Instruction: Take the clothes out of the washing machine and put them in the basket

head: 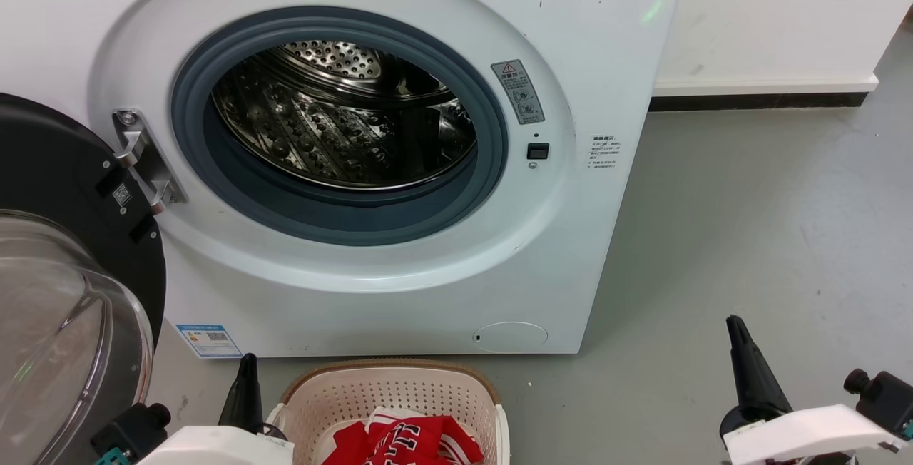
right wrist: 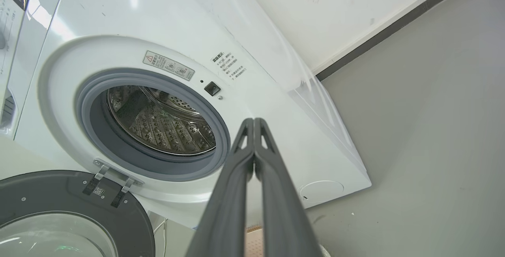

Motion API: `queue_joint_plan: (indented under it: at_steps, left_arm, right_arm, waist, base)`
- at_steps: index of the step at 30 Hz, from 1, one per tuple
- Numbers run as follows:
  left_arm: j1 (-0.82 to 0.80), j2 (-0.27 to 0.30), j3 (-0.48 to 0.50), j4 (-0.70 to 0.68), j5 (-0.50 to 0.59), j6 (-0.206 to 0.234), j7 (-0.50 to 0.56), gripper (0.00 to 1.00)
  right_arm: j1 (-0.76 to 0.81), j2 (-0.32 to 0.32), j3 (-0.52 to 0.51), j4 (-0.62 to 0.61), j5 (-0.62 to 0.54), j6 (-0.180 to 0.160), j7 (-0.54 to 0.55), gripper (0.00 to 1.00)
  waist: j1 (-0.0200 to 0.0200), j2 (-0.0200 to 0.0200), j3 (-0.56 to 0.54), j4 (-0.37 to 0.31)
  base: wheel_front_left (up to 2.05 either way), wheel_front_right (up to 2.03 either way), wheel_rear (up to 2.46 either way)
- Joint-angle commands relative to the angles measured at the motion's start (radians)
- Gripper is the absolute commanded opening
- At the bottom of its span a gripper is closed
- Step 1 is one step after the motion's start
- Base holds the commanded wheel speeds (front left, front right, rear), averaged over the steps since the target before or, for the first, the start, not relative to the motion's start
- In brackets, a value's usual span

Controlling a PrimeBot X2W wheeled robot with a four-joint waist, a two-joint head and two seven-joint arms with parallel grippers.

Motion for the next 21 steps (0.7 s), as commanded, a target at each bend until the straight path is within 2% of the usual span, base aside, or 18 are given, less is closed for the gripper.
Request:
queue_joint_plan:
  at_steps: [1,7,21]
  left_arm:
    - [-0.032,0.0,0.006,-0.006,-0.033,-0.008,0.007,0.0]
    - [-0.051,0.0,0.015,0.003,-0.142,-0.023,0.033,0.0]
    - [-0.077,0.0,0.029,0.02,-0.312,-0.044,0.074,0.0]
  right_arm:
    - [-0.035,-0.007,-0.006,-0.005,0.037,0.0,0.005,0.0]
    - [-0.052,-0.009,-0.016,0.008,0.148,0.0,0.03,0.0]
    - [-0.079,-0.011,-0.036,0.031,0.32,0.0,0.069,0.0]
  waist:
    - [-0.0001,0.0,0.0,0.0]
    - [-0.0001,0.0,0.002,0.002]
    - [-0.0001,0.0,0.005,0.005]
  base:
    - [0.0,0.0,0.0]
    - [0.0,0.0,0.0]
    - [0.0,0.0,0.0]
